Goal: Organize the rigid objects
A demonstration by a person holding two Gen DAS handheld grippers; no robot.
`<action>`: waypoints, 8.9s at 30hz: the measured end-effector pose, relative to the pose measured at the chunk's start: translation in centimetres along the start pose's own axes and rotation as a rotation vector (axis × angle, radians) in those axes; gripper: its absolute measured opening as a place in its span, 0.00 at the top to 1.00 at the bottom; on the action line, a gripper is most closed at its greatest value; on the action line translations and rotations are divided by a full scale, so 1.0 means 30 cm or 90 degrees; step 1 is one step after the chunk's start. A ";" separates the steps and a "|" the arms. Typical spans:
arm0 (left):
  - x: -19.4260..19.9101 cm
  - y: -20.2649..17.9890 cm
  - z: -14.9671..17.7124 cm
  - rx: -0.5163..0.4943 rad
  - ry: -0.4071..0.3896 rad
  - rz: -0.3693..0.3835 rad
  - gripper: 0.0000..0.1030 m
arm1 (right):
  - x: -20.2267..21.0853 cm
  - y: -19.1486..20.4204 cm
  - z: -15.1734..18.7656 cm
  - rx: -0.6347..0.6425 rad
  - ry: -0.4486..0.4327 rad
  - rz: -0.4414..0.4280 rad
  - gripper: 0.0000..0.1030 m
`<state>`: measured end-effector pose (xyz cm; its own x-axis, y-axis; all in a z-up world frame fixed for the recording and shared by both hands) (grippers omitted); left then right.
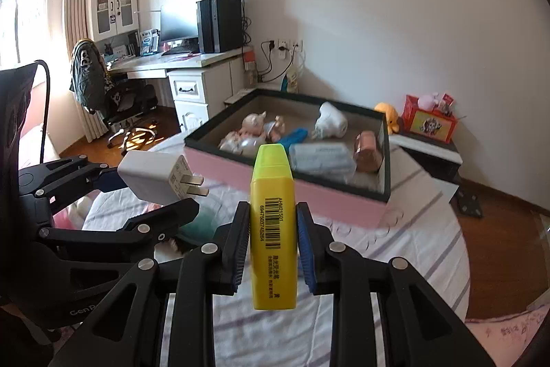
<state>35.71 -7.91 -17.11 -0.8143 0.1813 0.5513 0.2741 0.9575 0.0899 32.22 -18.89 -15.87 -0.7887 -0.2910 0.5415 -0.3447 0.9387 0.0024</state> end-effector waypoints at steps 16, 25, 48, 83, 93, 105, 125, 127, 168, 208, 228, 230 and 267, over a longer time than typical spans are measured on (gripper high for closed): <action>-0.543 0.238 -0.164 -0.006 0.120 -0.025 0.47 | -0.599 -0.116 -0.234 -0.004 0.122 0.013 0.74; -0.590 0.254 -0.137 0.004 0.138 -0.045 0.38 | -0.695 -0.135 -0.196 -0.053 0.159 -0.008 0.73; 0.405 0.173 -0.007 0.085 -0.135 -0.099 0.00 | 0.243 0.075 -0.110 -0.094 -0.106 0.046 0.00; 0.953 0.025 0.102 0.085 -0.239 -0.132 0.00 | 0.861 0.266 0.033 -0.074 -0.233 0.137 0.00; 0.888 0.043 0.119 0.086 -0.215 -0.133 0.00 | 0.802 0.258 0.036 -0.076 -0.211 0.133 0.00; 0.545 0.119 0.238 0.094 -0.065 -0.108 0.00 | 0.466 0.207 0.135 -0.089 -0.082 0.110 0.00; -0.008 0.201 0.381 0.148 0.128 -0.077 0.00 | -0.012 0.049 0.293 -0.126 0.095 0.089 0.00; -0.054 0.210 0.387 0.149 0.144 -0.080 0.00 | -0.039 0.024 0.297 -0.133 0.102 0.092 0.00; -0.027 0.254 0.356 0.168 0.096 0.000 0.68 | -0.208 -0.087 0.276 -0.147 0.154 0.071 0.19; -0.211 0.073 -0.129 0.015 0.008 0.032 0.74 | -0.251 -0.166 -0.113 -0.093 0.011 0.085 0.18; -0.231 0.133 -0.082 0.067 0.010 -0.026 0.09 | -0.288 -0.249 -0.121 -0.110 -0.002 0.109 0.09; -0.129 0.140 -0.073 0.074 -0.024 -0.034 0.03 | -0.209 -0.224 -0.124 -0.116 -0.019 0.104 0.06; 1.036 0.049 0.076 0.089 -0.280 -0.130 0.00 | 0.920 0.307 -0.038 -0.059 -0.249 0.179 0.00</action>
<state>9.63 -0.36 -1.72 -0.9908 0.0359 0.1303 0.0402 0.9987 0.0301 7.87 -18.06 0.05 -0.9830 -0.0540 0.1755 -0.0573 0.9983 -0.0137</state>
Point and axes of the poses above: each gripper's, at about its wrist camera, not at the fingertips, and x roughly against the way its jaws point, y to its left, z to its underside, the point moved 4 cm from there along -x, roughly the way its jaws point, and after that the axes turned 3 degrees about -y, right-handed, at the moved point
